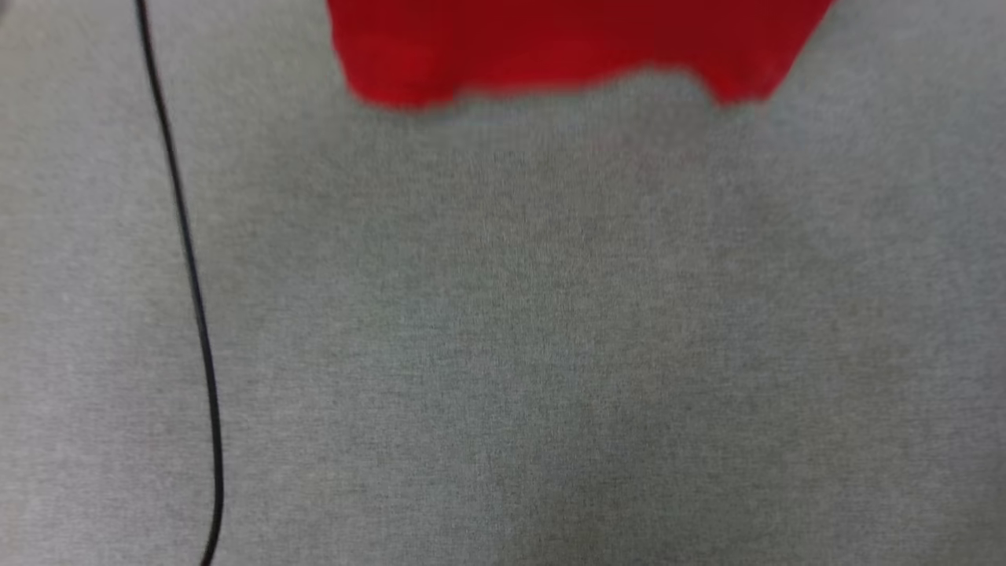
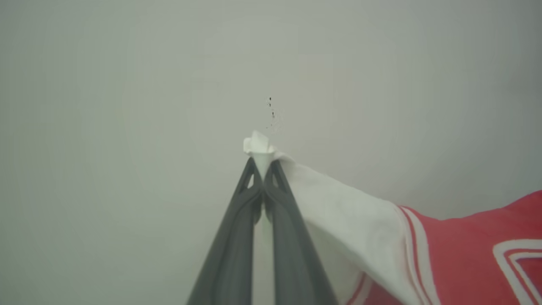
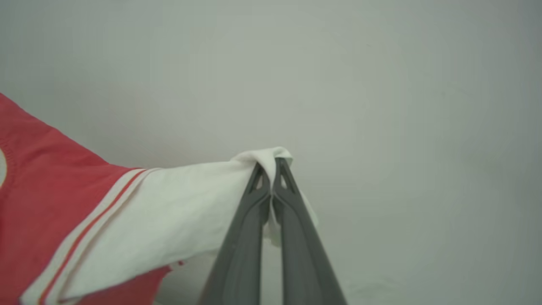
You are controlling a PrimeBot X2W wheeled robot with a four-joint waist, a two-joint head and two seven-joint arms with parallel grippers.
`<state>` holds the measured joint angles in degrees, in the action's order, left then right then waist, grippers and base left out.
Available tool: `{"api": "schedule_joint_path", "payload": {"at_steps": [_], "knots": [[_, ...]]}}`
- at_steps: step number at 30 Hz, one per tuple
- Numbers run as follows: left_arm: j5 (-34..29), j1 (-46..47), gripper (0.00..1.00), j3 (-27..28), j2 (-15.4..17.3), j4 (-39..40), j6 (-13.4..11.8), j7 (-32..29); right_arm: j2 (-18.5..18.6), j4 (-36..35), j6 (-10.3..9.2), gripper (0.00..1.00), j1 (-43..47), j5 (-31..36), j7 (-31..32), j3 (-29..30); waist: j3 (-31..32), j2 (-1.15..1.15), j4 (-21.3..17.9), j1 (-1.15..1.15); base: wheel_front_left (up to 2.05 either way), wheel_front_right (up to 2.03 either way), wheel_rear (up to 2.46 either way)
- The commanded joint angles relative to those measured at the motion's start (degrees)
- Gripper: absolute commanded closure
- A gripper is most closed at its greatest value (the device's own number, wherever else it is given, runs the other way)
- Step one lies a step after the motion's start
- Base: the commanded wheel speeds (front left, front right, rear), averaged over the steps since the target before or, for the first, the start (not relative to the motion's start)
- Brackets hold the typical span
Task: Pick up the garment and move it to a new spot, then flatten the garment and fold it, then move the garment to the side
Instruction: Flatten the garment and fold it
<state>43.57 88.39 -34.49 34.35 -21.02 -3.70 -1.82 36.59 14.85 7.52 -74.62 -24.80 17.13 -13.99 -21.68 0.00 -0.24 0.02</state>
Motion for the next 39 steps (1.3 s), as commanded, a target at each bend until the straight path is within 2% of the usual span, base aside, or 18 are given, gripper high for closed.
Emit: {"api": "schedule_joint_path", "payload": {"at_steps": [1, 9, 16, 22, 28, 34, 39], "knots": [[-0.3, 2.1, 1.0, 0.2, -0.6, -2.0, 0.6, 0.6, -0.8, 1.9, -0.06, 1.0, -2.8, 0.9, -0.8, -0.7, -3.2, 0.0, -0.2, -0.02, 0.0, 0.0, 0.0], [-1.7, 11.3, 1.0, 0.2, -3.2, -14.1, 3.8, 3.8, -3.8, 14.8, -0.07, 1.0, -16.7, 5.1, -6.7, -3.6, -7.6, 0.0, -0.2, -0.02, 0.0, 0.0, 0.0], [-0.9, 11.4, 1.0, 0.2, -5.6, -20.8, 6.0, 8.0, -6.3, 23.3, -0.07, 1.0, -19.7, 5.9, -11.8, -6.8, -9.4, 0.0, 0.0, -0.02, 0.0, 0.0, 0.0], [0.8, 4.2, 1.0, 0.5, -6.2, -24.3, 7.1, 12.8, -8.0, 28.2, -0.07, 1.0, -13.7, 3.1, -17.5, -9.3, -8.0, 0.0, -0.2, -0.02, 0.0, 0.0, 0.0], [3.1, -7.9, 1.0, 1.5, -5.8, -24.0, 7.2, 15.8, -9.0, 30.0, -0.07, 1.0, -3.2, -0.4, -23.2, -11.7, -4.1, 0.0, -0.4, -0.02, 0.0, 0.0, 0.0], [4.9, -22.8, 1.0, 3.4, -4.9, -19.7, 5.0, 16.9, -8.6, 28.7, -0.07, 1.0, 9.8, -4.0, -26.9, -13.2, 0.9, 0.0, -0.1, -0.02, 0.0, 0.0, 0.0], [6.0, -36.9, 1.0, 5.1, -3.6, -13.2, 1.7, 17.1, -8.1, 26.5, -0.07, 1.0, 20.9, -6.6, -28.3, -12.6, 5.5, 0.0, 0.1, -0.02, 0.0, 0.0, 0.0]]}}
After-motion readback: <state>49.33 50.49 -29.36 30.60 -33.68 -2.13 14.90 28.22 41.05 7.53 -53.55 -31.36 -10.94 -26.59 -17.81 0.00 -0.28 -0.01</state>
